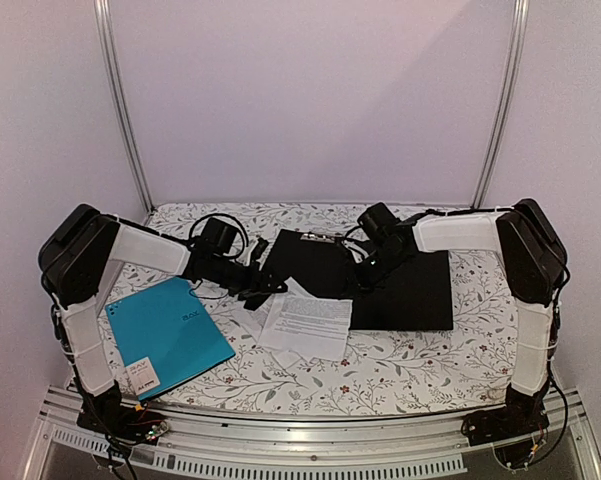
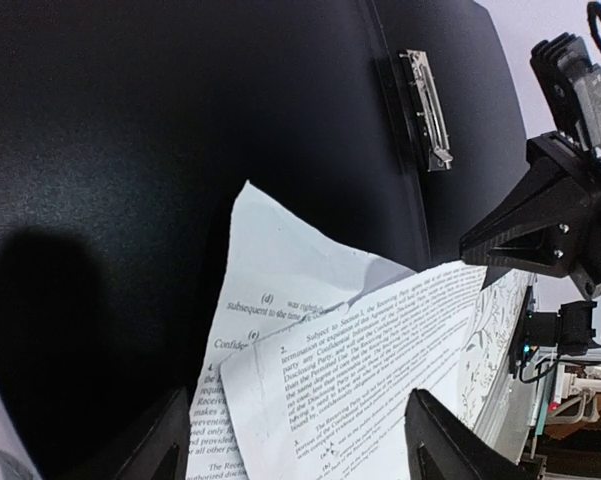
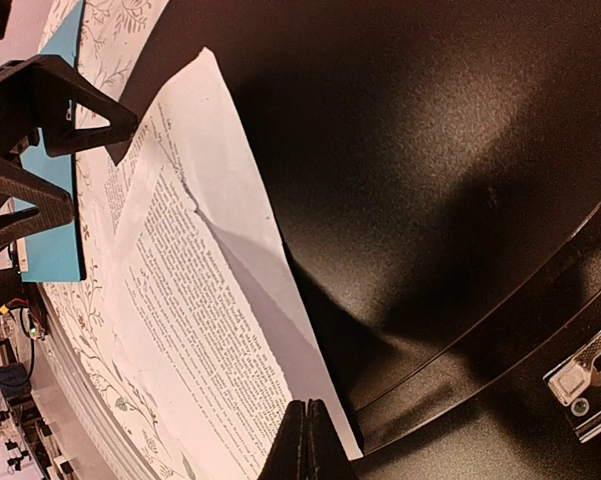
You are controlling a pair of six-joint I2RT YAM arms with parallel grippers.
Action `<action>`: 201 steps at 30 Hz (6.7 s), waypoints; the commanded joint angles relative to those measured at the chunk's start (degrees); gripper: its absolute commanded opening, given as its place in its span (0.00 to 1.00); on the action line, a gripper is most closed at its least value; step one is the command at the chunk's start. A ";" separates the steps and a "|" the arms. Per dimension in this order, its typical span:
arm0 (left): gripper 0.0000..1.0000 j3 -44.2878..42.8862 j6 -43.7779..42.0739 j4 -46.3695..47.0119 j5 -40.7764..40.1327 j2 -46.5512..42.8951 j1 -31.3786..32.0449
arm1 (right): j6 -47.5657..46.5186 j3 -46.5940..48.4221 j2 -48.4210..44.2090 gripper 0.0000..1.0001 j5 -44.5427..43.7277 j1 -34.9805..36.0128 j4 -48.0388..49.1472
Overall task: Put the files into the folder
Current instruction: Adjust the file at the center of the board.
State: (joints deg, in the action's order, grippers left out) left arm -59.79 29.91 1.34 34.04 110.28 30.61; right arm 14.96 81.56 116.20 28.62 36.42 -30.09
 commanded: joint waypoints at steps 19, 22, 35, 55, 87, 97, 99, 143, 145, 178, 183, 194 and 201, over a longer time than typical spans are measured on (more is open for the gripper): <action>0.72 0.73 -0.36 -0.41 -1.09 0.32 0.68 | -4.46 -4.86 -2.13 0.20 3.73 -0.72 -3.75; 0.72 0.73 -0.47 -0.54 -1.12 0.16 0.68 | -6.33 -5.04 -2.00 0.21 3.71 -0.73 -5.30; 0.72 0.69 -0.27 -0.17 -0.91 0.31 0.85 | -12.64 -5.70 0.00 0.17 6.64 -0.70 -9.09; 0.71 1.78 -2.74 1.47 2.50 0.37 1.22 | -5.78 -8.21 -4.04 0.00 6.24 -0.94 -1.10; 0.49 5.87 0.65 5.69 6.36 1.87 1.38 | 20.16 -28.74 -15.19 0.00 -4.70 -2.61 32.21; 0.41 7.27 2.46 7.75 6.52 1.63 2.76 | 21.74 -28.88 -13.19 0.00 -6.53 -1.73 34.93; 0.39 7.56 2.84 7.80 6.12 1.49 3.11 | 22.02 -29.65 -13.90 0.00 -7.57 -1.72 35.56; 0.32 6.79 1.34 6.39 4.65 1.08 4.37 | -17.16 -10.16 -1.07 0.24 -1.63 -1.35 -4.79; 0.32 6.71 1.27 6.20 4.63 1.07 4.37 | -16.62 -10.19 -1.07 0.18 -1.38 -1.28 -4.48; 0.39 8.11 1.65 7.76 6.25 0.42 4.64 | 4.41 -19.99 -8.54 0.00 -0.84 -3.37 16.49; 0.39 9.34 3.46 9.27 5.79 0.04 5.00 | 10.55 -25.34 -11.83 0.00 -3.43 -3.35 22.64; 0.38 10.84 4.99 9.49 4.67 -0.82 7.55 | 20.37 -32.56 -15.15 0.00 -9.49 -0.70 33.05; 0.39 11.57 5.65 9.60 4.12 -1.22 8.24 | 25.46 -35.48 -15.36 0.00 -12.46 0.55 38.15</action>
State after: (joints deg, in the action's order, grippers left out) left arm -49.69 35.16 11.55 39.40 110.24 37.76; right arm 36.40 47.62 102.06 19.46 36.16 4.19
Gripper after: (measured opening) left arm 0.389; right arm 0.003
